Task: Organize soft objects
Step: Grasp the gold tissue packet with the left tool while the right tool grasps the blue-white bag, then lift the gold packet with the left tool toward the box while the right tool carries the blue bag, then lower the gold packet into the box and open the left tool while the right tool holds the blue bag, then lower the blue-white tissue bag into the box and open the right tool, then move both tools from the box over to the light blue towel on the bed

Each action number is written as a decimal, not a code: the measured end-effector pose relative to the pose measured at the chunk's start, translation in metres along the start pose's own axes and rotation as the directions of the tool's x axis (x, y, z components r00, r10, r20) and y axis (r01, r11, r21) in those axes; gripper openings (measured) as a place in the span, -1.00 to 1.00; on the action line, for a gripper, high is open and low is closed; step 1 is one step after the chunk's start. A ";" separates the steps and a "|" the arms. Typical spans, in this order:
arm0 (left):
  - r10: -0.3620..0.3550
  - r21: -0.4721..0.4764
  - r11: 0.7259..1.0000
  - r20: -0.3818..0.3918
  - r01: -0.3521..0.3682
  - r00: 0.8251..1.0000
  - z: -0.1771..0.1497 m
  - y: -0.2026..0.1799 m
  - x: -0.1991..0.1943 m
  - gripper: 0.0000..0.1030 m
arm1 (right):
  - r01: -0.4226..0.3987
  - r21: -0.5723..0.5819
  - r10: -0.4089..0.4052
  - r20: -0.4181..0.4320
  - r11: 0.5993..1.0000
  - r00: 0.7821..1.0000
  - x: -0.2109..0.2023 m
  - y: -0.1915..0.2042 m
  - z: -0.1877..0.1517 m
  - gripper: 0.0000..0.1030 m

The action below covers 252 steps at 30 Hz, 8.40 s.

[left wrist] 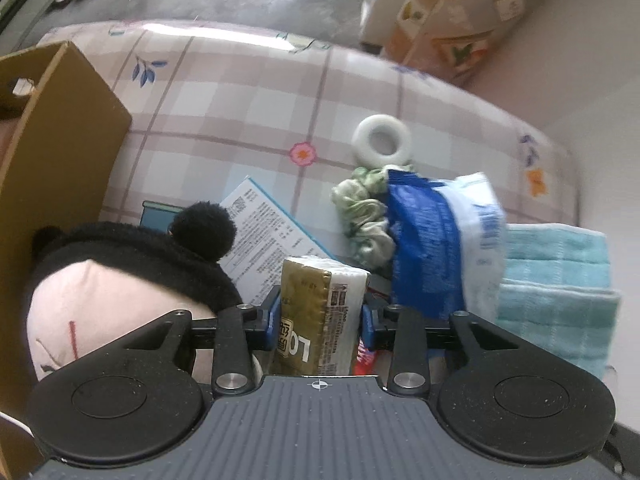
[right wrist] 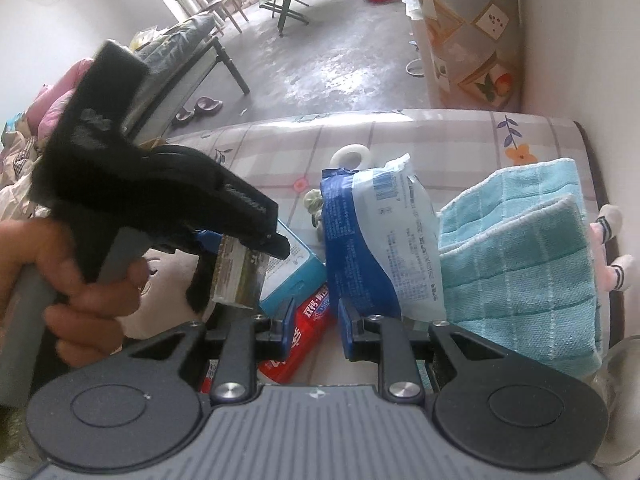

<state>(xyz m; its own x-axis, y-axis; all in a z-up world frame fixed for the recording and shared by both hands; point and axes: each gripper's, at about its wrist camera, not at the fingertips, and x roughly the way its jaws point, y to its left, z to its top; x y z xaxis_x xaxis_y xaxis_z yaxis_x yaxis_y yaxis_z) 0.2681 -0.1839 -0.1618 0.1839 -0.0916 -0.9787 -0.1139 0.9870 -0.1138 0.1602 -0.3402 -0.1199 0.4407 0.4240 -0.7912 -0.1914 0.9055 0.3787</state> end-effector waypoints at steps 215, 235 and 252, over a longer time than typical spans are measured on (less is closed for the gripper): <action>-0.326 -0.134 0.915 0.311 0.381 0.893 0.051 0.380 -0.107 0.31 | 0.013 -0.042 -0.008 0.126 0.999 0.992 0.105 0.332 0.030 0.52; -0.168 -0.149 0.965 0.282 0.216 0.945 -0.088 0.291 -0.204 0.32 | -0.168 0.064 0.166 0.042 0.984 0.985 -0.049 0.239 -0.053 0.75; -0.247 0.023 0.969 0.204 0.247 0.947 -0.114 0.098 -0.167 0.32 | -0.027 0.230 0.008 0.082 0.973 0.997 -0.124 0.060 -0.044 0.69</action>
<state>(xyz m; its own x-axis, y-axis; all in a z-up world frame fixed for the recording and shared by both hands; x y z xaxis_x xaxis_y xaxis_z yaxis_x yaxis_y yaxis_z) 0.1145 -0.0867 -0.0295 0.4015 -0.3032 -0.8642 -0.0428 0.9364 -0.3483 0.0555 -0.3378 -0.0201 0.5097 0.4285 -0.7461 0.0038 0.8660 0.5000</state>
